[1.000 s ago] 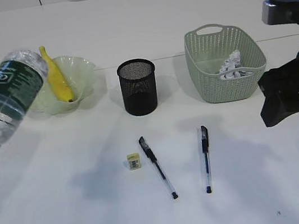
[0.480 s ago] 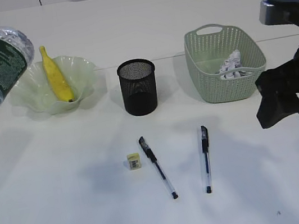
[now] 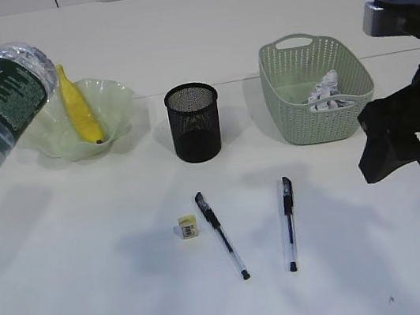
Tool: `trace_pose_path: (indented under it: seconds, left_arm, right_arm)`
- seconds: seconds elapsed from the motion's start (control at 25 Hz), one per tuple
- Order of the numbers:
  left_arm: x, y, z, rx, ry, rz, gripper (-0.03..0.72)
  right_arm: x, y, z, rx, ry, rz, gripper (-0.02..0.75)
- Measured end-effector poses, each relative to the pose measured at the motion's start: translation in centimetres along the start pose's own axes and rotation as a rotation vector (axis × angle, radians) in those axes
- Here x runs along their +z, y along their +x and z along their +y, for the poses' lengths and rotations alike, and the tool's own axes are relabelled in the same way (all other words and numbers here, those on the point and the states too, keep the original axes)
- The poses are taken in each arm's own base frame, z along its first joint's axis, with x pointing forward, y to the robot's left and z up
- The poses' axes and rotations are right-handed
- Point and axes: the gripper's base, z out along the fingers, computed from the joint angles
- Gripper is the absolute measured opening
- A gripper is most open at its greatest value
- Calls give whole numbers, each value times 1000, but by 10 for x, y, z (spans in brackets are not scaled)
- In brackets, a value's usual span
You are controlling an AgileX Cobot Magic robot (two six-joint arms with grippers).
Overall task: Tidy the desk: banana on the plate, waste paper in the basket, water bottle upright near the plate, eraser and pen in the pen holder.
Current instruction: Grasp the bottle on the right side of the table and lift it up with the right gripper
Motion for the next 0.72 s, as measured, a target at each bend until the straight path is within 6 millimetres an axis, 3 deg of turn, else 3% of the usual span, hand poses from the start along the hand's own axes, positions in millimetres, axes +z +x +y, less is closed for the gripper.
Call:
trace_pose_path:
  seconds: [0.48, 0.72]
  left_arm:
    - [0, 1, 0, 11, -1, 6, 242]
    - [0, 1, -2, 36, 26, 11, 242]
  right_arm:
    - [0, 0, 0, -15, -1, 1, 513]
    - [-5, -4, 4, -303, -28, -21, 513]
